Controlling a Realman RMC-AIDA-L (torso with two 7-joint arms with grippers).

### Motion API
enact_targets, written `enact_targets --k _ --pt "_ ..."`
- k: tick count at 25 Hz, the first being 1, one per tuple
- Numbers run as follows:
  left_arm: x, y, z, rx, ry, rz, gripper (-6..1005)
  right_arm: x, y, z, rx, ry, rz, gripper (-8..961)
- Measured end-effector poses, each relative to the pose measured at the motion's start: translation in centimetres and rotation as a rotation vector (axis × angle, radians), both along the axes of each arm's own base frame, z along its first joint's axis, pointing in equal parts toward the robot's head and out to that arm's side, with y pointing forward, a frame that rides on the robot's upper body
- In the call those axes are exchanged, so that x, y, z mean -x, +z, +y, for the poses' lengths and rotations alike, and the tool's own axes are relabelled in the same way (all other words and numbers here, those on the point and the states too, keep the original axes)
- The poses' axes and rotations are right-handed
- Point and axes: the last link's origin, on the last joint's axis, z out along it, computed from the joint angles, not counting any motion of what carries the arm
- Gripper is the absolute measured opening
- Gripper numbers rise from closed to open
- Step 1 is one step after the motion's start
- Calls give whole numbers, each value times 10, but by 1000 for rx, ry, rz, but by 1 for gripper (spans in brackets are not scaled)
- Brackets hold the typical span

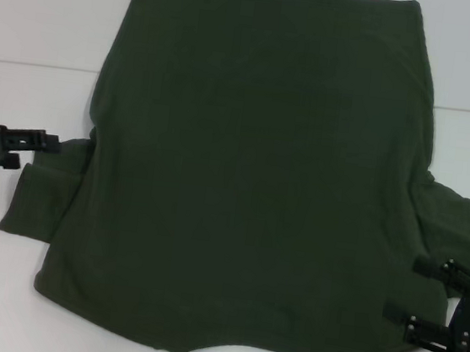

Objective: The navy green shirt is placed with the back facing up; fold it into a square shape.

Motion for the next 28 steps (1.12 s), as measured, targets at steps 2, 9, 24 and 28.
enact_targets --k 2,9,24,28 --pt "1 1 2 -5 0 19 947 0 0 0 1 0 1 901" --pt "5 -7 6 8 -6 98 948 0 -1 0 2 -2 4 900" --pt "13 -25 8 8 6 131 947 2 -1 2 1 2 2 900" --pt "13 -27 8 9 1 133 947 2 -1 2 2 2 4 900"
